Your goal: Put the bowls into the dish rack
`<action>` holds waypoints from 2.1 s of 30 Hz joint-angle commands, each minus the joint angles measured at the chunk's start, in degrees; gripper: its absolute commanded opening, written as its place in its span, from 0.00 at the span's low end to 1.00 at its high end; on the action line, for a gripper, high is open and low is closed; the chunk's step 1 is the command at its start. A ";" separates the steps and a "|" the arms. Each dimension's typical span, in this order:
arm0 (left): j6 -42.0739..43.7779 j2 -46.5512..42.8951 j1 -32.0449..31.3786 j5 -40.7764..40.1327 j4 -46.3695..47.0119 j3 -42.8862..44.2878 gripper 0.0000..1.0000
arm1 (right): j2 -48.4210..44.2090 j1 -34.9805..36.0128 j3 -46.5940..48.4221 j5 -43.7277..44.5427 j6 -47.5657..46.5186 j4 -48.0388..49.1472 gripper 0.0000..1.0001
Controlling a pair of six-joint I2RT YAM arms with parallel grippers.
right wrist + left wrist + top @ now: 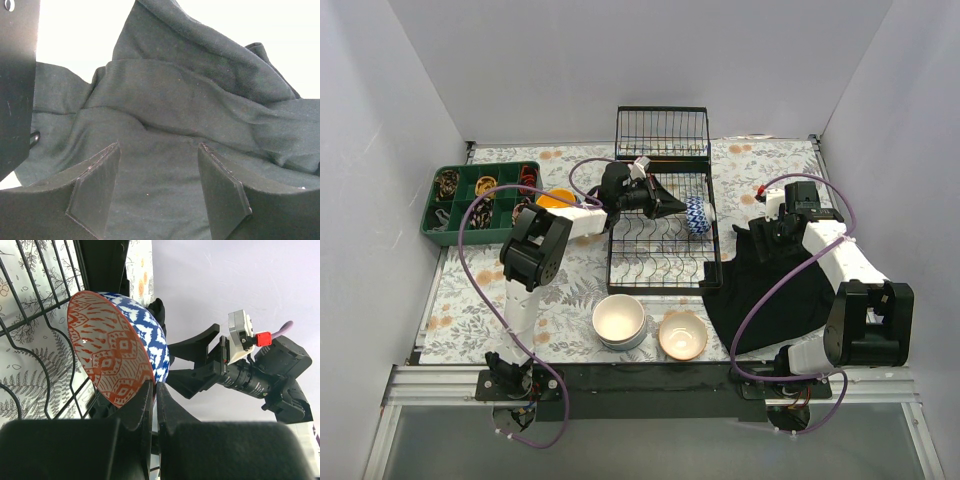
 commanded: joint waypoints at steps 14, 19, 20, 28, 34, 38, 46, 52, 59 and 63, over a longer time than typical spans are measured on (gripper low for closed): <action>5.99 -3.26 -0.28 -0.75 -5.93 2.08 0.00 | -1.16 -0.29 0.51 -1.27 0.15 0.81 0.71; 7.22 -2.91 -0.36 -0.48 -6.20 5.33 0.00 | -2.30 -0.38 -0.63 -1.01 0.24 0.90 0.71; 7.83 -2.82 -0.36 0.04 -6.37 5.86 0.00 | -2.39 -0.29 -1.07 -1.09 0.24 0.81 0.70; 9.59 -2.38 -1.15 0.57 -9.01 8.06 0.04 | -2.66 -0.38 -1.34 -1.09 0.32 0.37 0.71; 9.85 -2.11 -1.15 0.92 -9.45 7.36 0.23 | -0.90 -0.29 1.03 -1.01 -0.03 0.46 0.71; 10.90 -2.55 -1.15 1.10 -9.97 7.45 0.40 | -0.64 -0.38 1.56 -0.83 -0.12 0.46 0.71; 23.02 -9.21 0.25 -5.04 -25.68 12.89 0.56 | -1.43 -0.29 1.38 0.05 -0.64 -0.25 0.71; 39.63 -15.55 6.57 -12.08 -43.97 15.35 0.63 | -1.34 -0.29 1.56 -0.83 -0.91 0.72 0.71; 69.24 -15.66 16.50 -13.93 -77.84 32.47 0.59 | -0.29 -0.29 3.14 -2.24 -1.78 1.95 0.71; 81.20 -18.36 17.74 -17.27 -85.64 33.12 0.58 | 0.33 -0.38 3.41 -3.11 -1.96 2.21 0.71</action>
